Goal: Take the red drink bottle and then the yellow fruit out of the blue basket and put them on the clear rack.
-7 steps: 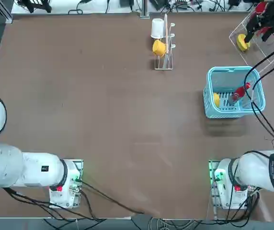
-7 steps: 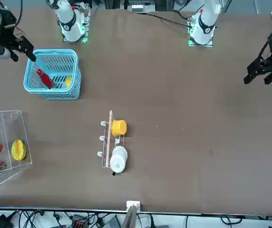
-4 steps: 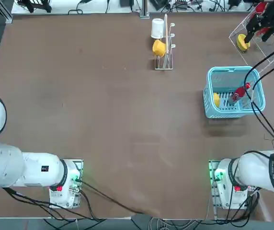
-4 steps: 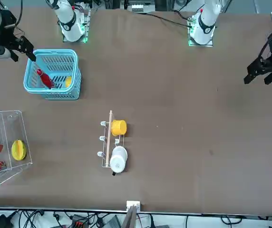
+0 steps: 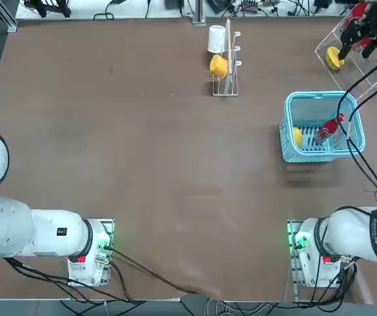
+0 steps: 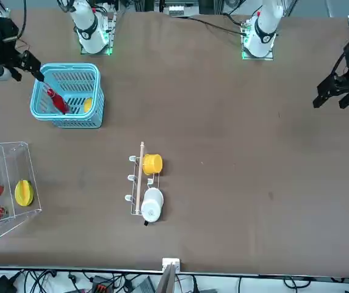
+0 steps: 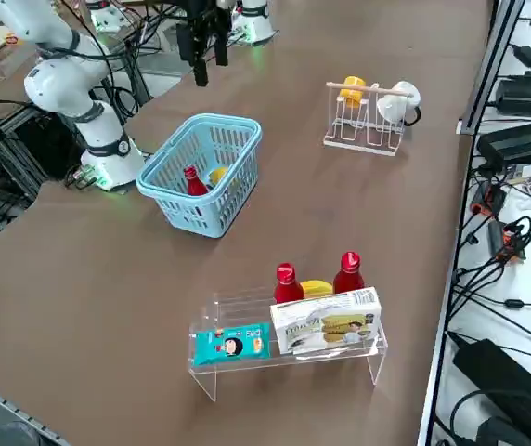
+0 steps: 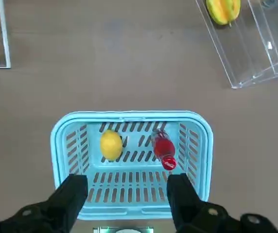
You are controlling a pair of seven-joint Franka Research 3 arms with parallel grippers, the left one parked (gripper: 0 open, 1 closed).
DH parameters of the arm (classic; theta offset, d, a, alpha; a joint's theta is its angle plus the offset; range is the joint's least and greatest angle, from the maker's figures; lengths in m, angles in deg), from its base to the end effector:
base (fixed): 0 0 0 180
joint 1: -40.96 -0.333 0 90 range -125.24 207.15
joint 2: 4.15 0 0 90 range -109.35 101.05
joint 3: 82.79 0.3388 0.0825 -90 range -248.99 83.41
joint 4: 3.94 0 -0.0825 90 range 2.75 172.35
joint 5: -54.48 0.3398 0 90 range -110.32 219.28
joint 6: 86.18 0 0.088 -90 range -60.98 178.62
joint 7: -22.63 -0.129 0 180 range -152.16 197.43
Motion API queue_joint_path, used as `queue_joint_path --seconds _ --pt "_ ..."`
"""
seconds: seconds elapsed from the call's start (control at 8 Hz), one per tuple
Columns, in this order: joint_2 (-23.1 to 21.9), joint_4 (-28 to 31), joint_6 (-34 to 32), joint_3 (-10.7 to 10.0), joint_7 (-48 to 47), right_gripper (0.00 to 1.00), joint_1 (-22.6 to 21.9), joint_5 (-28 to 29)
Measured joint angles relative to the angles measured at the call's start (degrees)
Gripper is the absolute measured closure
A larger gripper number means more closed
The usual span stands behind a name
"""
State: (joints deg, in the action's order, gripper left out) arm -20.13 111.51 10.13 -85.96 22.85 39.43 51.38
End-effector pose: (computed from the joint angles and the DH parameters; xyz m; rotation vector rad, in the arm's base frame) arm 0.4153 -0.0211 0.5731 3.1028 -0.0229 -0.0870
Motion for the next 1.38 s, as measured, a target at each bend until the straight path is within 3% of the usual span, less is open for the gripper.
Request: queue_joint_path --seconds 0.75,1.38 --pt "-0.3 3.6 1.4 -0.1 4.7 0.00 3.0 -0.3" --pt "-3.1 14.9 10.6 -0.4 6.9 0.00 4.2 -0.3"
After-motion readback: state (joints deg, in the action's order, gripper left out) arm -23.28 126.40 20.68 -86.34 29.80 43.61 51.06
